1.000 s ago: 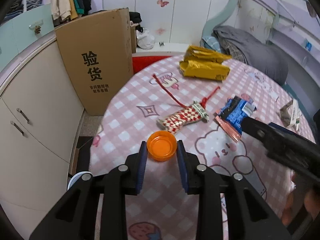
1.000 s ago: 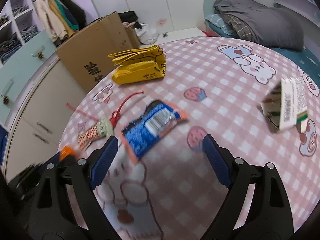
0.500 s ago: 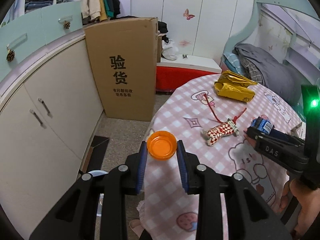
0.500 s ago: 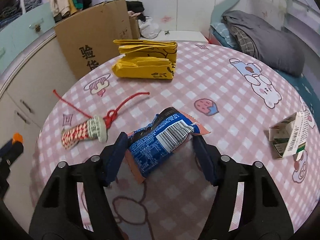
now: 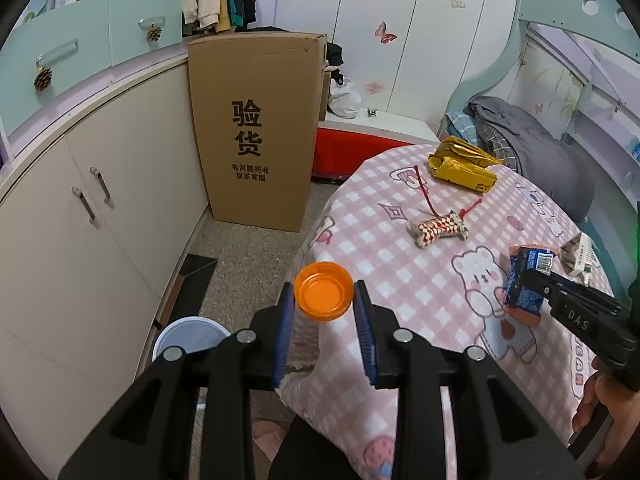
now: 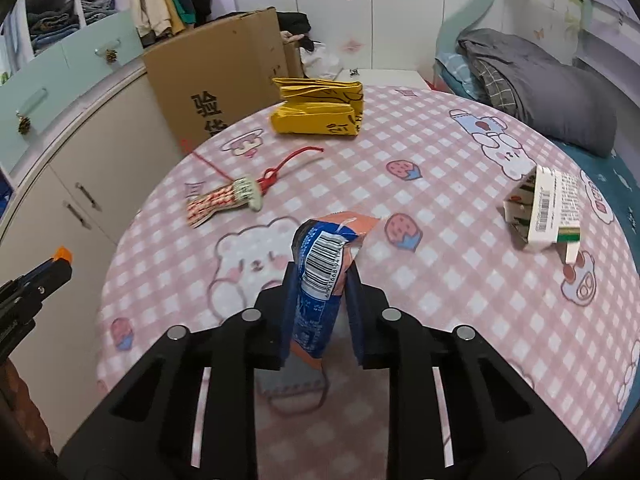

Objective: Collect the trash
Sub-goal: 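Carry the orange cap and blue wrapper over the wastebasket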

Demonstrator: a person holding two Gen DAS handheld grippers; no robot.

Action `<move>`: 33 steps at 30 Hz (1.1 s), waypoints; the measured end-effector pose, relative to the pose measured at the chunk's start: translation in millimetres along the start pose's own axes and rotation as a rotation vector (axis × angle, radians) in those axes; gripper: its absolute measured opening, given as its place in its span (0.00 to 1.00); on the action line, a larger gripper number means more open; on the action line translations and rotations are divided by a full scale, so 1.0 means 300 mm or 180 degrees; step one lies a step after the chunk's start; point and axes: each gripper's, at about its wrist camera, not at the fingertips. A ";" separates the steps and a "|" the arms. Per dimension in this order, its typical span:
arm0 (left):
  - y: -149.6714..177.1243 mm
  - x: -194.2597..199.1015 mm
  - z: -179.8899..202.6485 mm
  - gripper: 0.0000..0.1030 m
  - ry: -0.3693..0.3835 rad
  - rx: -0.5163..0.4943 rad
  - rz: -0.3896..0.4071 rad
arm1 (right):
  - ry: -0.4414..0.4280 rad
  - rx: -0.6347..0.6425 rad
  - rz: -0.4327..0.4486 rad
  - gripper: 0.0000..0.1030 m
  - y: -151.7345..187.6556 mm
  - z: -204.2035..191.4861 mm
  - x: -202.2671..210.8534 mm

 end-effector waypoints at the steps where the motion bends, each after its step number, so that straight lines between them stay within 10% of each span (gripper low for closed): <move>1: 0.005 0.010 -0.003 0.28 -0.0002 -0.0001 0.0008 | -0.0036 -0.0021 0.0016 0.20 0.007 -0.002 0.013; 21: 0.063 0.112 -0.141 0.28 -0.0090 0.0223 0.0061 | -0.0830 0.0239 0.0189 0.17 0.033 -0.375 0.155; 33: 0.128 0.090 -0.511 0.28 -0.0770 0.0577 -0.0048 | -0.1411 0.0715 -0.0159 0.18 0.128 -0.862 -0.063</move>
Point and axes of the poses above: each gripper's, at about its wrist camera, not at the fingertips, and x roughly against the way its jaws point, z to its right, y to its underside, and after that the axes turned 10 degrees about z, right-handed
